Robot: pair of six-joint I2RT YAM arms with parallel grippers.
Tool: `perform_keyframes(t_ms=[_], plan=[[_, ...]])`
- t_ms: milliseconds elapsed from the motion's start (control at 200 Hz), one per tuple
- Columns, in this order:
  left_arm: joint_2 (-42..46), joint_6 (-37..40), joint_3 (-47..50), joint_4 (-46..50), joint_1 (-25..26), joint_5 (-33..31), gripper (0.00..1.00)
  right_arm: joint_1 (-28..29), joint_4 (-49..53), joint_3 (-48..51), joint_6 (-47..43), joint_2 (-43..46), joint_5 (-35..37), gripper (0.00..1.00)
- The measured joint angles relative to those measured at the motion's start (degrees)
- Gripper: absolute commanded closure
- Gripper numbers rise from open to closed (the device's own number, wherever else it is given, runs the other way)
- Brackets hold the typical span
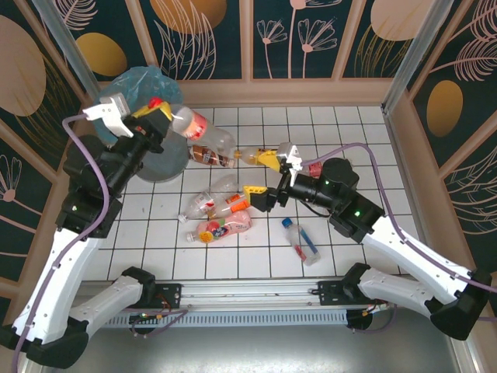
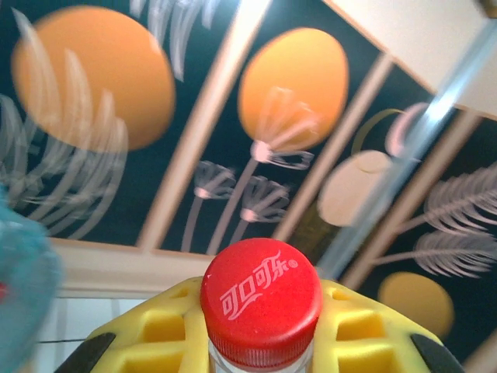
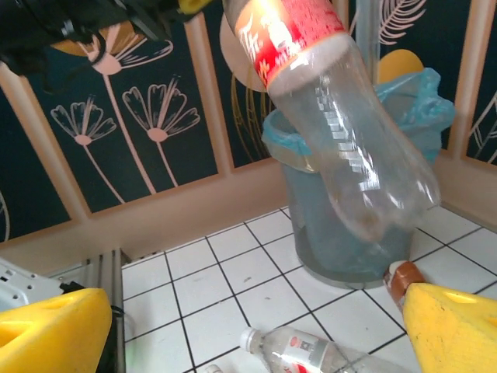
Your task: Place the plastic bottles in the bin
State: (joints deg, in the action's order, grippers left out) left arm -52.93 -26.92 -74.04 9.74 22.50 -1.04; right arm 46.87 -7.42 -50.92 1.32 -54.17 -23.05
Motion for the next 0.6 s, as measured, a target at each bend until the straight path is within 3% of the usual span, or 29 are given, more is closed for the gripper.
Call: perform_keyframes(t_ms=[305, 440, 601], plan=[[-14.23, 14.05, -21.73, 7.63, -0.61, -20.15, 1.0, 1.64, 0.35, 0.04, -1.57, -1.77, 2.47, 0.04], [-20.09, 18.05, -28.68, 9.27, -5.27, -22.43, 1.0, 3.43, 1.31, 0.02, -2.89, -3.5, 2.95, 0.04], [-23.98, 20.28, -29.9, 11.15, -13.14, -22.67, 1.0, 6.67, 2.97, -0.59, -5.31, -5.95, 4.42, 0.04]])
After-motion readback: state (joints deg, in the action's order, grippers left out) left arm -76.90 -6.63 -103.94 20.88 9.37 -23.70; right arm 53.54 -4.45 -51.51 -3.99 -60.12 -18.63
